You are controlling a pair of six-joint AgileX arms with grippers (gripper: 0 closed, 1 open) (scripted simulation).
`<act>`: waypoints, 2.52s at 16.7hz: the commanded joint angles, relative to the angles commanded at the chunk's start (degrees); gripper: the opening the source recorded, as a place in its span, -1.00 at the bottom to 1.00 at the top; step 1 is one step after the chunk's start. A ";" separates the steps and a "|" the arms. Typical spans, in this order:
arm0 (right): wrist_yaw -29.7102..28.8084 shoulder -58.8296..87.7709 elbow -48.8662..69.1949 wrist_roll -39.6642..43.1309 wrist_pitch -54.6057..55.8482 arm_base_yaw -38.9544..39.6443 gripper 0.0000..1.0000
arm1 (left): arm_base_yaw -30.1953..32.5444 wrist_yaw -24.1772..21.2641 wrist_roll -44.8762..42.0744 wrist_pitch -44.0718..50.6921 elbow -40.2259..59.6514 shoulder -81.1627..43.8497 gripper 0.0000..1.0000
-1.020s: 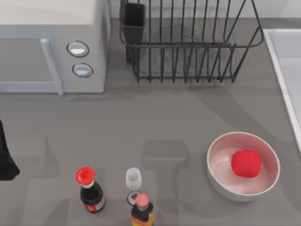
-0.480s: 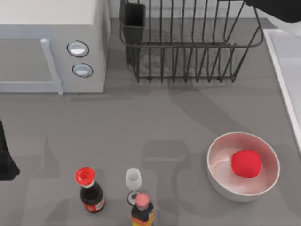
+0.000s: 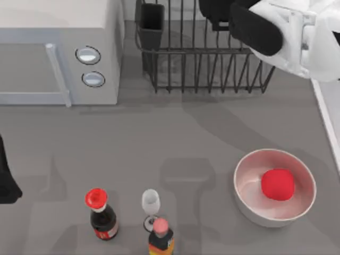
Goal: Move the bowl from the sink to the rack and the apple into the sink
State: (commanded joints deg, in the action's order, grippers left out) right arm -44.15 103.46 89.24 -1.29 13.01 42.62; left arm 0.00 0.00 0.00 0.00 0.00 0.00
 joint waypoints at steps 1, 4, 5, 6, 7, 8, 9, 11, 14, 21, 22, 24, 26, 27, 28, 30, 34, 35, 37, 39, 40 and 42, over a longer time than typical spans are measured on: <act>0.72 1.97 -1.54 0.03 4.14 -0.77 -1.00 | 0.00 0.00 0.00 0.00 0.00 0.00 1.00; 3.14 7.72 -6.63 0.13 16.48 -3.27 -1.00 | 0.00 0.00 0.00 0.00 0.00 0.00 1.00; 3.90 9.40 -8.25 0.16 19.78 -4.08 -1.00 | 0.00 0.00 0.00 0.00 0.00 0.00 1.00; 4.59 10.86 -9.75 0.19 22.46 -4.84 -1.00 | 0.00 0.00 0.00 0.00 0.00 0.00 1.00; 5.19 12.07 -11.05 0.22 24.55 -5.49 -1.00 | 0.00 0.00 0.00 0.00 0.00 0.00 1.00; 5.66 12.98 -12.05 0.25 26.04 -6.01 -1.00 | 0.00 0.00 0.00 0.00 0.00 0.00 1.00; 5.95 13.53 -12.67 0.27 26.90 -6.32 -1.00 | 0.00 0.00 0.00 0.00 0.00 0.00 1.00; 6.04 13.68 -12.86 0.27 27.14 -6.41 -1.00 | 0.00 0.00 0.00 0.00 0.00 0.00 1.00; 6.04 13.68 -12.86 0.27 27.14 -6.41 -0.85 | 0.00 0.00 0.00 0.00 0.00 0.00 1.00; 6.04 13.68 -12.86 0.27 27.14 -6.41 0.21 | 0.00 0.00 0.00 0.00 0.00 0.00 1.00; 6.04 13.68 -12.86 0.27 27.14 -6.41 0.36 | 0.00 0.00 0.00 0.00 0.00 0.00 1.00; 6.04 13.68 -12.86 0.27 27.14 -6.41 0.66 | 0.00 0.00 0.00 0.00 0.00 0.00 1.00; 6.04 13.68 -12.86 0.27 27.14 -6.41 0.96 | 0.00 0.00 0.00 0.00 0.00 0.00 1.00; 6.04 13.68 -12.86 0.27 27.14 -6.41 1.00 | 0.00 0.00 0.00 0.00 0.00 0.00 1.00; 6.04 13.68 -12.86 0.27 27.14 -6.41 1.00 | 0.00 0.00 0.00 0.00 0.00 0.00 1.00; 6.04 13.68 -12.86 0.27 27.14 -6.41 1.00 | 0.00 0.00 0.00 0.00 0.00 0.00 1.00; 6.04 13.68 -12.86 0.27 27.14 -6.41 1.00 | 0.00 0.00 0.00 0.00 0.00 0.00 1.00; 6.04 13.67 -12.85 0.27 27.13 -6.25 1.00 | 0.00 0.00 0.00 0.00 0.00 0.00 1.00; 6.23 13.09 -13.26 0.27 26.91 -6.46 1.00 | 0.00 0.00 0.00 0.00 0.00 0.00 1.00; 7.28 10.14 -15.39 0.30 25.78 -7.48 1.00 | 0.00 0.00 0.00 0.00 0.00 0.00 1.00; 8.12 7.76 -17.07 0.32 24.89 -8.27 1.00 | 0.00 0.00 0.00 0.00 0.00 0.00 1.00; 10.39 1.23 -21.50 0.37 22.54 -10.32 1.00 | 0.00 0.00 0.00 0.00 0.00 0.00 1.00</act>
State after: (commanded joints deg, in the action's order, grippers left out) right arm -33.76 104.69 67.74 -0.93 35.55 32.30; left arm 0.00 0.00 0.00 0.00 0.00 0.00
